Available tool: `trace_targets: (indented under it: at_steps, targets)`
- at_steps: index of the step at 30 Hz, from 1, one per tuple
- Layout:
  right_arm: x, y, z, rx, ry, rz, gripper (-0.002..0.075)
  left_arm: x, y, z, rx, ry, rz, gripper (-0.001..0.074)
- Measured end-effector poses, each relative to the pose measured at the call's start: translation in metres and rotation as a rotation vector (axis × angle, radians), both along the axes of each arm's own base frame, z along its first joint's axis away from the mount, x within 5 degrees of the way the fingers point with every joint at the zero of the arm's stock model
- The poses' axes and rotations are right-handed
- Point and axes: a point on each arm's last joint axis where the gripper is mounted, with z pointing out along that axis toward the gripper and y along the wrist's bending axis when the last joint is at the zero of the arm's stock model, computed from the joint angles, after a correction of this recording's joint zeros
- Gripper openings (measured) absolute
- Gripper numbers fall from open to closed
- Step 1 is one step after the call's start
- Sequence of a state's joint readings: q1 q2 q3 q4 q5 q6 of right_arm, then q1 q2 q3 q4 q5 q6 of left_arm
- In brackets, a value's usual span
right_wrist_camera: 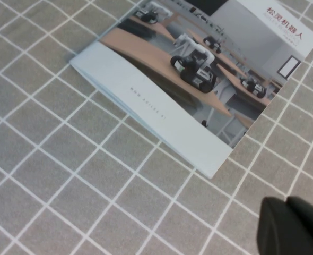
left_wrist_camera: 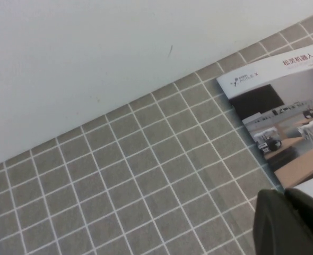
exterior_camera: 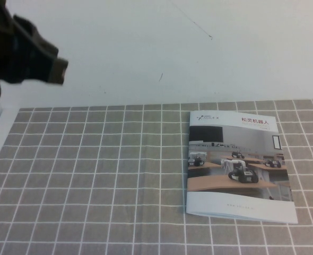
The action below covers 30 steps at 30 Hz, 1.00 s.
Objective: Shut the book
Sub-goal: 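Close the open booklet and leave it lying on the table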
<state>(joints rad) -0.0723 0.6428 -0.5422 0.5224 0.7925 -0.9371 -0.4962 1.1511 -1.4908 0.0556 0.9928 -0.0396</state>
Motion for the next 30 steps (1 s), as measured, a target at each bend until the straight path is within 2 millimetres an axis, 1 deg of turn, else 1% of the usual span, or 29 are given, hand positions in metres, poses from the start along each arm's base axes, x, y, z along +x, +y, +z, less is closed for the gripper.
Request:
trace_targets:
  at_steps: [6, 9, 11, 14, 18, 30]
  targets:
    - [-0.016, 0.001, -0.02, 0.05, -0.074, -0.048, -0.0003, -0.031, 0.013, -0.046, -0.073, -0.041, -0.018, -0.0001]
    - [-0.022, 0.002, -0.027, 0.059, -0.069, -0.048, -0.0003, -0.045, 0.02, -0.068, -0.09, -0.073, -0.021, -0.0001]
    - [-0.025, 0.003, -0.03, 0.063, -0.046, -0.035, -0.0003, -0.051, 0.023, -0.082, -0.102, -0.089, -0.023, -0.0001]
    - [-0.028, 0.005, -0.034, 0.067, 0.001, -0.008, -0.0003, -0.053, 0.024, -0.098, -0.096, -0.078, -0.023, -0.0001]
    - [-0.029, 0.006, -0.034, 0.074, 0.013, -0.001, -0.0003, -0.053, 0.024, -0.106, -0.081, -0.053, -0.022, -0.0001]
    - [-0.029, 0.007, -0.034, 0.085, 0.014, 0.001, -0.0003, -0.056, 0.026, -0.111, -0.049, 0.008, -0.019, -0.0001]
